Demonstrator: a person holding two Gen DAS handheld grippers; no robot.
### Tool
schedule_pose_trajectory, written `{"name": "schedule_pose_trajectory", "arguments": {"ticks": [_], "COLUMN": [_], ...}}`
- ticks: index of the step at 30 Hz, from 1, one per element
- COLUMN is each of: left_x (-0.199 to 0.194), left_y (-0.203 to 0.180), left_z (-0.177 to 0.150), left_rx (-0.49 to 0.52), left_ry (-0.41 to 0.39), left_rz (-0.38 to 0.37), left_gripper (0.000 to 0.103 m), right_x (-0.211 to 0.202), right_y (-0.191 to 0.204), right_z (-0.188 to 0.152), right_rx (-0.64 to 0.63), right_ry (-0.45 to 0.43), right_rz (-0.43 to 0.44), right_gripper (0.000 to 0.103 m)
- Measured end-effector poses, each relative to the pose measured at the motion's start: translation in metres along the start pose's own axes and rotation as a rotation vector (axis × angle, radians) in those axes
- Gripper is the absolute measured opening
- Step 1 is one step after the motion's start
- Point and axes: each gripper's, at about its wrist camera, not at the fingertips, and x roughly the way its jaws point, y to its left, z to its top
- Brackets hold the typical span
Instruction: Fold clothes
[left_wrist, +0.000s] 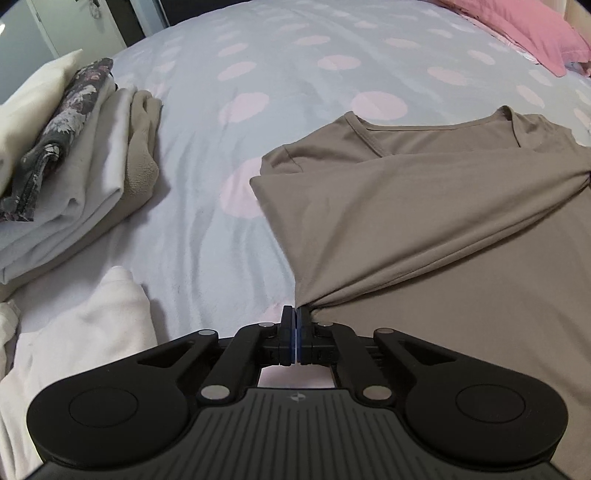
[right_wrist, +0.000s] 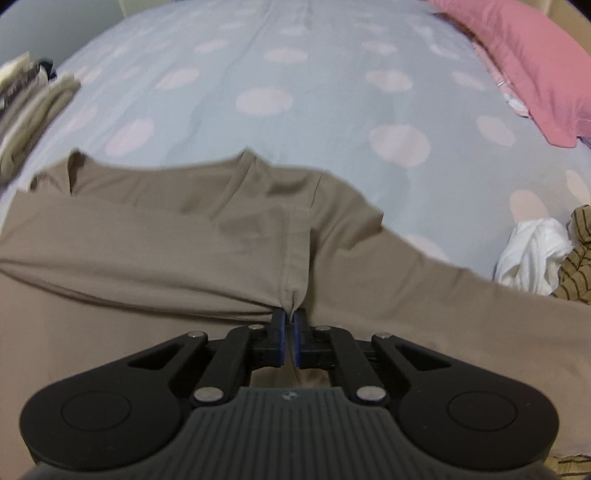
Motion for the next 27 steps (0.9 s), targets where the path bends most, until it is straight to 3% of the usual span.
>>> {"name": "schedule_pose_trajectory", "arguments": {"ticks": [4,7,12,18,22,27], "left_x": [0.000,-0.003,-0.012,-0.009,0.004,0.008], "left_y": [0.002,0.011,0.016,-0.011,-0.023,-0.020], "left_z": [-0.001,0.001,0.009,0.012,0.006,0.001], "left_rx": [0.007,-0.042,-0.115,-0.025,0.026,0.023], "left_ry": [0.018,0.006,-0.050,-0.067,-0.030,-0.008], "left_rz": [0.026,0.036,-0.021,-0.028,-0.014,0.009], "left_gripper": [0.000,0.000,0.006,0.010,0.020,0.024], "right_x": [0.002,-0.009,-0.021,-0.004,0.005,-0.016], "right_y": [-0.003,-0.011,-0.018,-0.014,-0.014,-0.023], "right_z": [-0.003,-0.002,0.003,0.003,0.000,-0.006], "right_rx": [0.004,0.030,0.122,0.140,0.156,0.154], "right_ry": [0.041,0.022,-0.044,-0.034,-0.016,-0.060], "right_rz": [-0.016,-0.042,0.061,0.062,0.045,0.012], "right_gripper": [0.012,0.019,0.019,0.020,0.021,0.022]}}
